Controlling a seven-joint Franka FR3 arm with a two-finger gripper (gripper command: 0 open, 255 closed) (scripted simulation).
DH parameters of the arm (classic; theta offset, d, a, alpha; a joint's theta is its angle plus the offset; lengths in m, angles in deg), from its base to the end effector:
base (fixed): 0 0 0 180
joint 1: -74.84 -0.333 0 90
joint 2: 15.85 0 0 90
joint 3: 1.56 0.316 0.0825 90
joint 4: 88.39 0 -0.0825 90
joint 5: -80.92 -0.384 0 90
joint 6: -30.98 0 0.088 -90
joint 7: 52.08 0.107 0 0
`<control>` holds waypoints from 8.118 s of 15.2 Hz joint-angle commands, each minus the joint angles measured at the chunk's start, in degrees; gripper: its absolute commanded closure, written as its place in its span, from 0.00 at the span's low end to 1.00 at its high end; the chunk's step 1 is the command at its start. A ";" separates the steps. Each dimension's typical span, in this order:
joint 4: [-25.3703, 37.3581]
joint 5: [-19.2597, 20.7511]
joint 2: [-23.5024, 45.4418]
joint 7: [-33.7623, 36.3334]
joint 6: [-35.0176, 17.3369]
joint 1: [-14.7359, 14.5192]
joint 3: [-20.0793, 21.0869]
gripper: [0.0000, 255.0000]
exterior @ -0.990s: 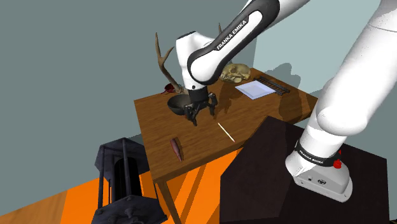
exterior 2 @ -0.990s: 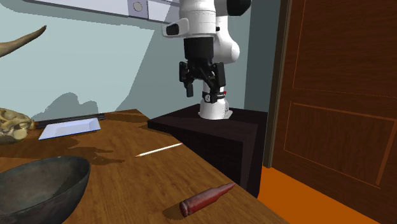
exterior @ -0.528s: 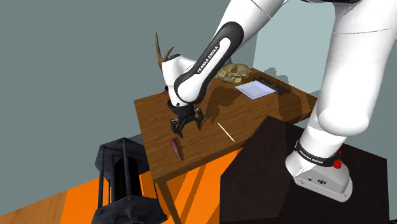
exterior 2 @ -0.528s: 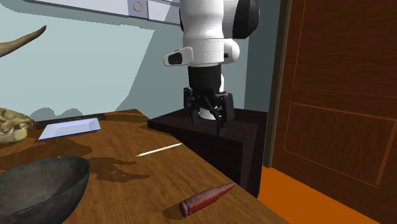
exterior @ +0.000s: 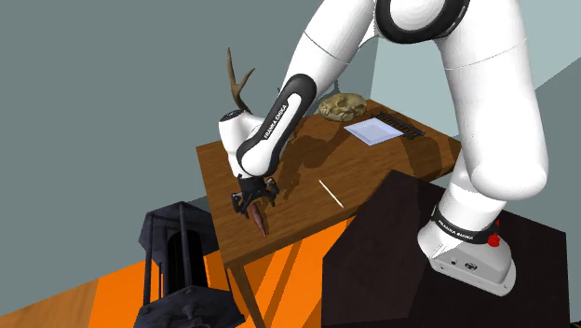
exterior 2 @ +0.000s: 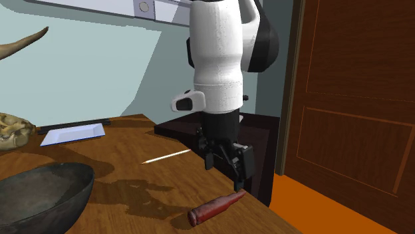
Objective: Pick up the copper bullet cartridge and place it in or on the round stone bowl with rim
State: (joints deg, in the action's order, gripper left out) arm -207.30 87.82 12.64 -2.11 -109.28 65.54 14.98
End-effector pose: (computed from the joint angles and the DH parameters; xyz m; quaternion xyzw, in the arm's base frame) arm 0.5187 0.2520 0.1866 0.9829 -0.1741 -0.0592 0.0045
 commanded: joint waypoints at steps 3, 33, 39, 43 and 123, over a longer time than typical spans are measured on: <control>3.14 1.16 4.79 1.54 -1.77 -1.40 -1.09 0.00; 2.29 0.84 3.47 1.56 -1.33 -1.24 -0.74 1.00; 1.77 -0.44 -0.38 0.92 1.93 -0.44 0.29 1.00; 1.67 -1.32 -2.84 0.47 4.23 0.03 0.91 1.00; 53.43 -0.57 20.40 -26.02 33.04 14.88 -7.26 0.00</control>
State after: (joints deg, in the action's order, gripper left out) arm -153.88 87.26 33.04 -28.13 -76.25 80.42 7.71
